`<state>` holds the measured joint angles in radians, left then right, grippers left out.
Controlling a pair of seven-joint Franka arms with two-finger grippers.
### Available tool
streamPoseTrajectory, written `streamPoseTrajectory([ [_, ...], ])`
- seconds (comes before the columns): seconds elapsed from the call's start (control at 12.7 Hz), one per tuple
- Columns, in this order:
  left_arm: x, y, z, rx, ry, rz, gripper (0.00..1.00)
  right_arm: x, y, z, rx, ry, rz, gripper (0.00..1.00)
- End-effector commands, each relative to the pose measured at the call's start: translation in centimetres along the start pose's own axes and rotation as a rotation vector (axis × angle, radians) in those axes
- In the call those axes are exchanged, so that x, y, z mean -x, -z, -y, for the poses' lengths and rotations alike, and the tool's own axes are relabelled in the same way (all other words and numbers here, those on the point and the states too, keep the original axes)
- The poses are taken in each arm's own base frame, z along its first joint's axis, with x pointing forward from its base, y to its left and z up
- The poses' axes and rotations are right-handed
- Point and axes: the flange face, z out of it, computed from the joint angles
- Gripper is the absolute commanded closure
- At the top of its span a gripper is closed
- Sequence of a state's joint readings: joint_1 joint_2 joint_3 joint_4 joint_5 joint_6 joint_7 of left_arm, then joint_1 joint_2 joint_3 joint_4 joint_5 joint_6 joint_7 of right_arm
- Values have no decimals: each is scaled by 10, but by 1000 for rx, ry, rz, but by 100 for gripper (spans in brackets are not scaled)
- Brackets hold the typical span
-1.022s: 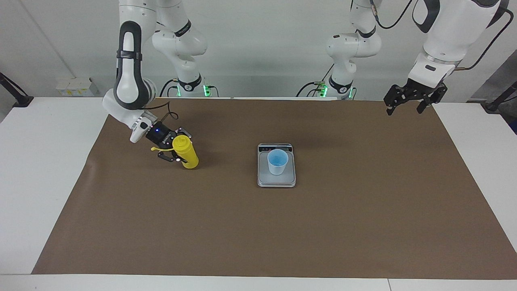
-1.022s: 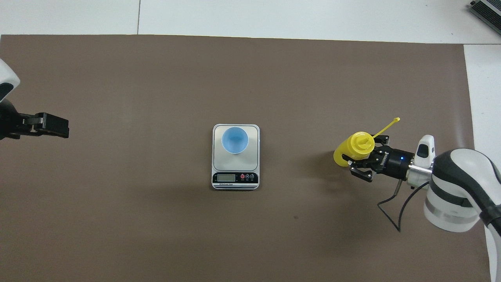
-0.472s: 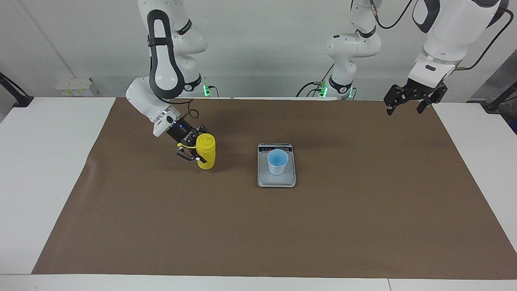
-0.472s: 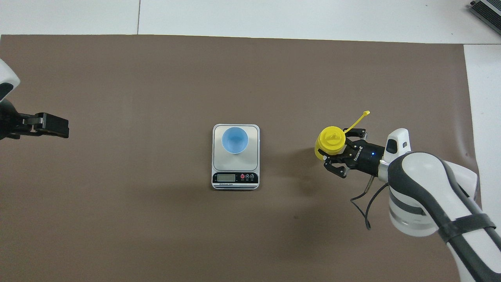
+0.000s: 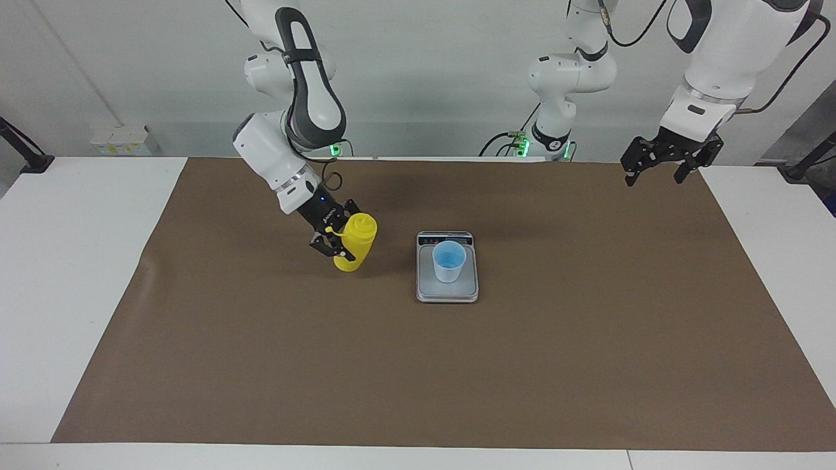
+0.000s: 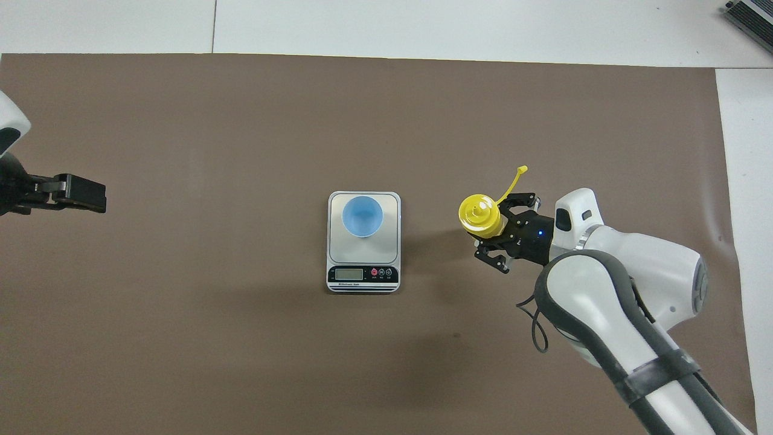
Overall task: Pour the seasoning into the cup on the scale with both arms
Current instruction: 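Lift the yellow bottle with the right gripper toward the cup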
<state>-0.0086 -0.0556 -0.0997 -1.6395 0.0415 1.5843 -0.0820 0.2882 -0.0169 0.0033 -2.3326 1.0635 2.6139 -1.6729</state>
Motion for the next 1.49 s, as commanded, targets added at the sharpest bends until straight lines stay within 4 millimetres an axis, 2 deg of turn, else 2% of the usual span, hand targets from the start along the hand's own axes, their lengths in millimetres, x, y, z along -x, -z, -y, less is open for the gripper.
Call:
streamPoseTrajectory([
  [0.0,10,1,3,12,8,3,0,-19,0,6,19,-2,33,100],
  [0.55,9,0,4,12,8,4,0,-52,-9,13,84,-8,245,100],
  [0.71,10,1,3,12,7,3,0,-70,-16,27,111,25,300,100],
  [1.02,9,0,4,12,8,4,0,-85,-19,29,176,107,444,100],
  [1.18,10,1,3,12,7,3,0,-97,-29,34,196,163,500,100],
  [1.41,9,0,4,12,8,4,0,-102,-39,38,225,264,557,100],
])
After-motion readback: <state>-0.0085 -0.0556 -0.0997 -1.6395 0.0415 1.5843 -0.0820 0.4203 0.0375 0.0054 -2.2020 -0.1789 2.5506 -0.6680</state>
